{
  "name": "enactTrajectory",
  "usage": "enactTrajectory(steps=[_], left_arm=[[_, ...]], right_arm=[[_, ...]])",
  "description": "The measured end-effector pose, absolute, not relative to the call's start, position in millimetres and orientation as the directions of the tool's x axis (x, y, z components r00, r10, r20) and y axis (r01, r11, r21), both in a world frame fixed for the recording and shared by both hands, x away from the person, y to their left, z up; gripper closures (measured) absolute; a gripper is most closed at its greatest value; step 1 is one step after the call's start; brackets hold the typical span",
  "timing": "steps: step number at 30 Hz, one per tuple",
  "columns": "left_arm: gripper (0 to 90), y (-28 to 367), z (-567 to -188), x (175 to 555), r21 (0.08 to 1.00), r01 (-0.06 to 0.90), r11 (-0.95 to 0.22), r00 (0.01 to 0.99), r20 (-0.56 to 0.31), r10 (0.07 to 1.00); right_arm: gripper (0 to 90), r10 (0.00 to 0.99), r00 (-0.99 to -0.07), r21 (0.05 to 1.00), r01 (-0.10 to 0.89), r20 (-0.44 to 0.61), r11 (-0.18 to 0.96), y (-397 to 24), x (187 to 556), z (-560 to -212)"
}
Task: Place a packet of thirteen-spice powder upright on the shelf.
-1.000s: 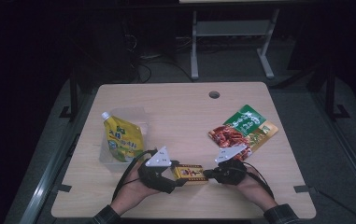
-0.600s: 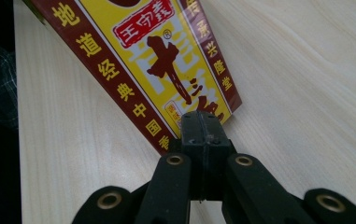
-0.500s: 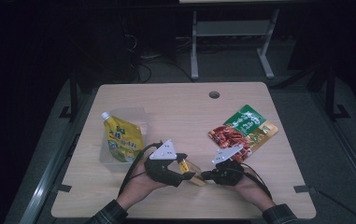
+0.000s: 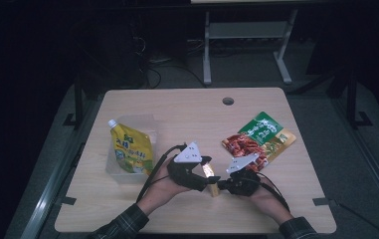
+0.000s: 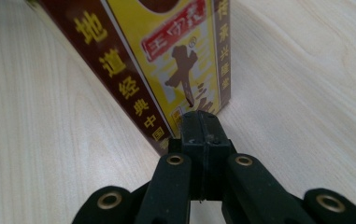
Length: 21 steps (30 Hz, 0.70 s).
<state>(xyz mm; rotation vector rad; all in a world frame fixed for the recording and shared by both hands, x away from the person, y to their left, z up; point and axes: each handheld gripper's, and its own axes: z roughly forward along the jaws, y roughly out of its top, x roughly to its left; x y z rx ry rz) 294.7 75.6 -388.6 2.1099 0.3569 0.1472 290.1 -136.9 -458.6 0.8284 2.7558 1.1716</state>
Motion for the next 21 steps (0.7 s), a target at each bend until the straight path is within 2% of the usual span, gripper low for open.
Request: enactTrajectory(steps=[11, 21], left_arm=[[30.9, 67.8, -389.4, 295.7, 0.852, 0.187, -0.49, 0.95, -0.029, 0.312], [23.7, 71.4, -383.9, 294.9, 0.866, 0.187, -0.463, 0.949, -0.037, 0.314]], right_arm=[[89.9, 0.51, -0.846, 0.69, 0.464, 0.158, 0.556, -143.6, 291.8, -455.8], [89.1, 0.54, -0.828, 0.711, 0.471, 0.151, 0.523, -157.4, 289.5, -447.3]])
